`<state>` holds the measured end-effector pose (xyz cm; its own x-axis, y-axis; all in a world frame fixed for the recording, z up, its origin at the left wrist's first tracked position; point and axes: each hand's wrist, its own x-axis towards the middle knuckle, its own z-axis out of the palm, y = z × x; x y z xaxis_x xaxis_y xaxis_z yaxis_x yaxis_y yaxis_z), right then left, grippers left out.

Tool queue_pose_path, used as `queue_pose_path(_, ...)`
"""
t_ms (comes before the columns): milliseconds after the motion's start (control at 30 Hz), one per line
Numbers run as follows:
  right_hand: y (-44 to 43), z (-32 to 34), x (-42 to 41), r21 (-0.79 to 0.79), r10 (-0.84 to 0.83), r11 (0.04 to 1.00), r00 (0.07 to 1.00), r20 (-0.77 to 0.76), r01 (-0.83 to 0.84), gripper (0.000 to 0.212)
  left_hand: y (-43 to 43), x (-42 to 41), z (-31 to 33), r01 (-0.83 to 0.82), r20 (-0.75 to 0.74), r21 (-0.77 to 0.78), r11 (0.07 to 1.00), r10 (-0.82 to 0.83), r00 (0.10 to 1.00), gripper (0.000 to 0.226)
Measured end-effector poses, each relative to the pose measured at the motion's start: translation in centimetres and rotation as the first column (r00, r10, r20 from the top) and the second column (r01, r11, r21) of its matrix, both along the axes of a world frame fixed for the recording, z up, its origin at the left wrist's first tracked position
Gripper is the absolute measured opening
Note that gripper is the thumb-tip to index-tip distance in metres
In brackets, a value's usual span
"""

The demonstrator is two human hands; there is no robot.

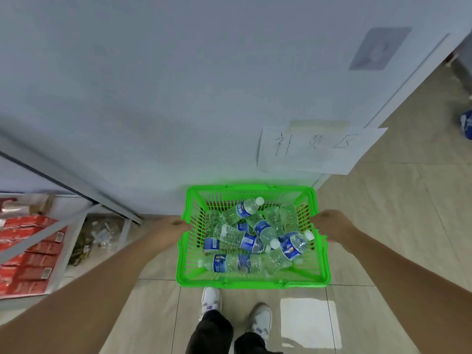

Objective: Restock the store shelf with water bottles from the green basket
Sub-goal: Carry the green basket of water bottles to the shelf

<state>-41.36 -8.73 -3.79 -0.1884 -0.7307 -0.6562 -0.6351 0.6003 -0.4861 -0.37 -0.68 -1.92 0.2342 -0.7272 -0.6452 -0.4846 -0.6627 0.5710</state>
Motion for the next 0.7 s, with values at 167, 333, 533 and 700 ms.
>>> queue_pose_path(167,0.3,-5.8,-1.2,0.074,-0.067,0.995,0.996,-0.051,0.071,0.033,-0.1,0.2,-5.6,-0.195,-0.121,0.124,0.973,0.21,0.97,0.025)
queue_pose_path(333,-0.4,-9.8,-1.1,0.011,-0.225,0.973,0.964,-0.141,0.229,0.062,-1.4,1.2,-11.3,-0.334,-0.22,0.227,0.915,0.382,0.897,0.013)
queue_pose_path(533,-0.9,-11.3,-0.5,0.098,-0.275,0.95,0.943,-0.19,0.297,0.057,-0.6,1.3,-12.8,-0.399,-0.199,0.287,0.871,0.462,0.865,0.014)
queue_pose_path(700,-1.1,-12.1,-0.8,0.136,-0.319,0.931,0.935,-0.152,0.34,0.031,-1.0,1.3,-12.7,-0.417,-0.221,0.313,0.853,0.492,0.842,0.019)
